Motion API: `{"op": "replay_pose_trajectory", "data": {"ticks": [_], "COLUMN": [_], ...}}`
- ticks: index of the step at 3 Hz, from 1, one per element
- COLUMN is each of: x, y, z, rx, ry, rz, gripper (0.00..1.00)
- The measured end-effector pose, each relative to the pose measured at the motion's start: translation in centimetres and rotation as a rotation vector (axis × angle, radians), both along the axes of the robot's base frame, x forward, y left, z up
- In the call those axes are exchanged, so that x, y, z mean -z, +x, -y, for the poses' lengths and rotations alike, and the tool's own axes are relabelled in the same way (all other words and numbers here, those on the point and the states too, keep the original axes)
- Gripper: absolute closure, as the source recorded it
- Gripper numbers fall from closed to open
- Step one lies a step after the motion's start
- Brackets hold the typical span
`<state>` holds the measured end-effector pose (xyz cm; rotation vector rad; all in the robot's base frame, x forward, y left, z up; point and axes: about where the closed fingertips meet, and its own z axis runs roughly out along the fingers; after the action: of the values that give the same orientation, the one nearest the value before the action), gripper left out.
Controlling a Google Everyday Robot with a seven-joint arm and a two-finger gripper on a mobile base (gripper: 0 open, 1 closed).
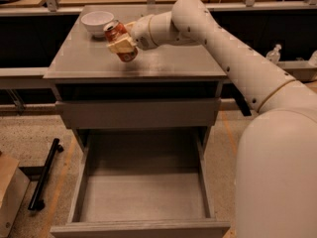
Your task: Place coke can into middle drawer
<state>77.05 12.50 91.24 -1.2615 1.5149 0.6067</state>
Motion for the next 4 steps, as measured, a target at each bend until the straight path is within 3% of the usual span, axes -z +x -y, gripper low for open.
{"op": "replay_pose_trajectory", "data": {"ticks": [1,2,4], "x": [-3.1,-2.8,1.8], "y": [-1.7,-3.3,-9.2], "z": [1.5,3.2,8.7], "rx": [0.040,0.089,0.235], "ry": [0.043,0.056,0.116], "rz": [0.008,-0.022,-0.101], "gripper": [1.00,1.00,1.00]}}
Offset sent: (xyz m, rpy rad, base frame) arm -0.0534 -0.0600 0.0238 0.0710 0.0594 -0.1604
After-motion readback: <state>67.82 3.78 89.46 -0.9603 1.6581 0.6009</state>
